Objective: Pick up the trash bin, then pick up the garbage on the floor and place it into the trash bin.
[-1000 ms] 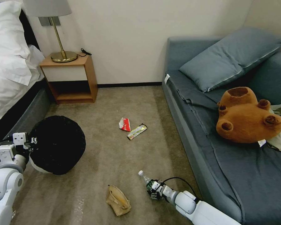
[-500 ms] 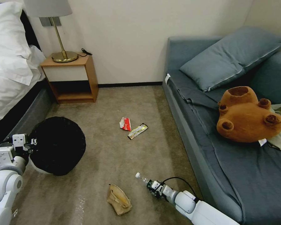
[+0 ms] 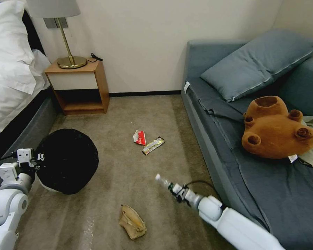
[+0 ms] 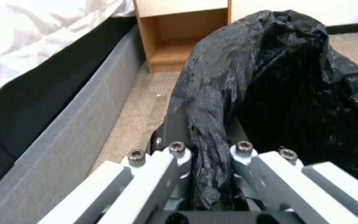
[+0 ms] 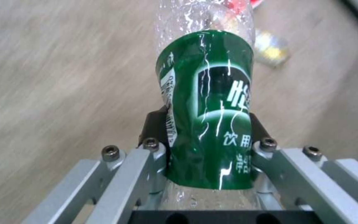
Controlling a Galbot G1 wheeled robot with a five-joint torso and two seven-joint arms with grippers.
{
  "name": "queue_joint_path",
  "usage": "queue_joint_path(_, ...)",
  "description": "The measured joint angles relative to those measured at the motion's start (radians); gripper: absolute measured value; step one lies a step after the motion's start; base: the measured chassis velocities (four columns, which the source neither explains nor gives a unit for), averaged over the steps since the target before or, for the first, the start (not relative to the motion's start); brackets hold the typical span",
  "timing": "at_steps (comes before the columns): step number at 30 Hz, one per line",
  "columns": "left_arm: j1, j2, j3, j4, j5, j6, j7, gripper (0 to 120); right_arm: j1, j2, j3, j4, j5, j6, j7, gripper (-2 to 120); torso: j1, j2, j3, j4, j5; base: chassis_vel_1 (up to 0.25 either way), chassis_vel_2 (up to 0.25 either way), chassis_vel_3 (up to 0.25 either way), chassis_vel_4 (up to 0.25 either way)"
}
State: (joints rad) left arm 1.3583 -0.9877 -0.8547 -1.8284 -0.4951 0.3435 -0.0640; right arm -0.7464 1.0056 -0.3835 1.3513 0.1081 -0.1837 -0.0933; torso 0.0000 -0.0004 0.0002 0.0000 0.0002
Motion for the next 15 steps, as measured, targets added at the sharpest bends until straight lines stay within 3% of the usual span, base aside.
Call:
queue_joint_path(7, -0.018, 0.006, 0.030, -0.020, 0.000, 0.003, -0.001, 5, 0.183, -0.040, -0.088, 0.101, 0.086, -0.019, 0.023, 23, 0.000, 0.000, 0.000, 0.0000, -0.0002, 0.000, 0.000, 0.000, 0.000)
queue_joint_path(15, -0.045, 0.006, 0.064, -0.024, 0.004, 0.005, -0.003, 5, 0.334, -0.031, -0.184, 0.104, 0.193, -0.013, 0.040, 23, 0.000, 0.000, 0.000, 0.0000, -0.0002, 0.000, 0.000, 0.000, 0.000)
